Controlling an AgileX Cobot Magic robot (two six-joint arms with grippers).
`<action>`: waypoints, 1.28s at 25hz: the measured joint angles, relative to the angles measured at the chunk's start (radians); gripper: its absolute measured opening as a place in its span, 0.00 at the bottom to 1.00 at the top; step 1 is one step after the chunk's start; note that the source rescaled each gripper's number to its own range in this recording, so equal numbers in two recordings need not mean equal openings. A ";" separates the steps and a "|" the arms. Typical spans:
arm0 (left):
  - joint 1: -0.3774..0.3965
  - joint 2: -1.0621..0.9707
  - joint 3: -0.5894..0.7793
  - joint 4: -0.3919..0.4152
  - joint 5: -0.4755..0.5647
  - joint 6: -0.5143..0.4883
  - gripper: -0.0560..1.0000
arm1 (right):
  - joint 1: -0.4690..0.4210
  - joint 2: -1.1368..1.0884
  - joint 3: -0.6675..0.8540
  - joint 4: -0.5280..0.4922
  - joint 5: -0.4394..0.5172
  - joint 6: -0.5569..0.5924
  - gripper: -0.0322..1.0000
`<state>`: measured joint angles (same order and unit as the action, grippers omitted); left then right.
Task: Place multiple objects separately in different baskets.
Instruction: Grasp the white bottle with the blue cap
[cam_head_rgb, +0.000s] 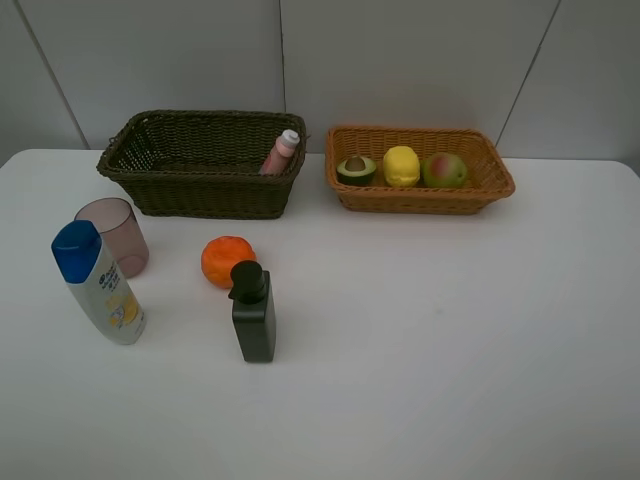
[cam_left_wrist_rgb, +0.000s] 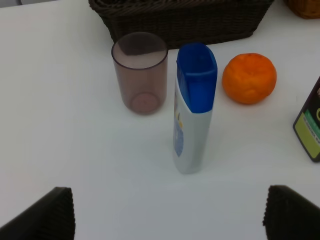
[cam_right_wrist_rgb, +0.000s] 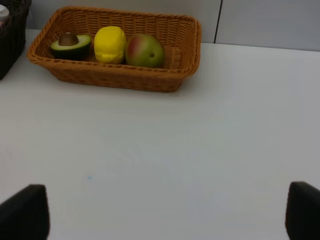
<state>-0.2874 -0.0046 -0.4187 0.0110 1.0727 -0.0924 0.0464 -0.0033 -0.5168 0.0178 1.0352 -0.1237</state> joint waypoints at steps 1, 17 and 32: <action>0.000 0.000 0.000 0.000 0.000 0.000 1.00 | 0.000 0.000 0.000 0.000 0.000 0.000 1.00; 0.000 0.000 0.000 0.000 0.000 0.000 1.00 | 0.000 0.000 0.000 0.000 0.000 0.000 1.00; 0.000 0.071 -0.072 0.000 0.000 0.000 1.00 | 0.000 0.000 0.000 0.000 0.000 0.000 1.00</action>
<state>-0.2874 0.0666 -0.4904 0.0110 1.0727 -0.0924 0.0464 -0.0033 -0.5168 0.0178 1.0352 -0.1237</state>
